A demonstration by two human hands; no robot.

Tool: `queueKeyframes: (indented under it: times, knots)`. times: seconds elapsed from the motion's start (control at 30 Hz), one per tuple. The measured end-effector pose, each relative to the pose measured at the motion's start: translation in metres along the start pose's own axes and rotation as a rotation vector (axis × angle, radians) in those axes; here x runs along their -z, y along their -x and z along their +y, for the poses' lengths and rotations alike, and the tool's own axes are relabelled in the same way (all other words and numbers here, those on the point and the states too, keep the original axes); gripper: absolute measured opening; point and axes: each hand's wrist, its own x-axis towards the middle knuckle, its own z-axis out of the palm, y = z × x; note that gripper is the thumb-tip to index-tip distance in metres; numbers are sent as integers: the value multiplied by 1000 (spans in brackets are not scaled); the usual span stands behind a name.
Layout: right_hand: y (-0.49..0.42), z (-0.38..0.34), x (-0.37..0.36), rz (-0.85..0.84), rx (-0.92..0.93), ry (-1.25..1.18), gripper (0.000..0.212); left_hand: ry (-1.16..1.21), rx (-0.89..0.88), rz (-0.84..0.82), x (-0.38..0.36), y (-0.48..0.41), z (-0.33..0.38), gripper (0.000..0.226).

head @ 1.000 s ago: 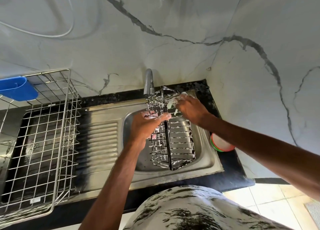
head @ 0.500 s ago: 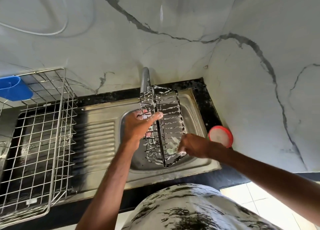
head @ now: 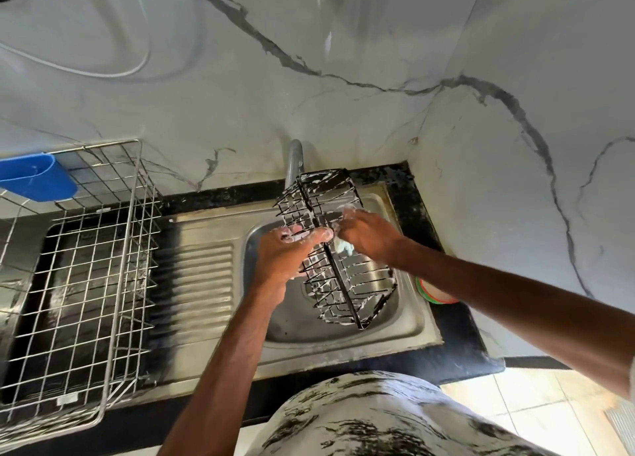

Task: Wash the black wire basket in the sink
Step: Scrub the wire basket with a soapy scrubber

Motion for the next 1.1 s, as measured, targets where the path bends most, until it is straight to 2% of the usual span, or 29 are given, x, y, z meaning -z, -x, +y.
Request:
queueKeyframes:
  times: [0.03, 0.1, 0.23, 0.33, 0.43, 0.53, 0.67, 0.8, 0.9, 1.0, 1.1]
  knots:
    - [-4, 4, 6, -64, 10, 40, 34, -9, 14, -9, 1, 0, 0, 77]
    - [-15, 11, 13, -60, -63, 67, 40, -31, 17, -25, -1, 0, -3, 71]
    - [-19, 19, 13, -99, -48, 125, 51, -47, 40, -50, -7, 5, -8, 68]
    - [-1, 10, 6, -17, -67, 122, 48, -49, 22, -44, -9, 4, -11, 68]
    - [24, -4, -24, 95, -65, 252, 43, -37, 30, -42, -8, 3, -12, 66]
    - [40, -15, -32, -23, -31, 222, 41, -38, 21, -42, -9, 4, -11, 61]
    - [53, -29, -31, -48, -20, -64, 23, -38, 1, -40, -8, 6, -8, 56]
    - [75, -37, -36, -220, 117, -239, 27, -27, 9, -31, -3, 2, -4, 40]
    - [73, -32, -32, -263, -110, -524, 21, -62, 19, -39, 0, 3, -5, 40]
    - [57, -24, -27, -101, -400, -754, 25, -20, 57, -68, 0, 9, -11, 29]
    - [37, -18, -27, 70, -637, -757, 23, 26, 69, -103, -5, 16, -18, 38]
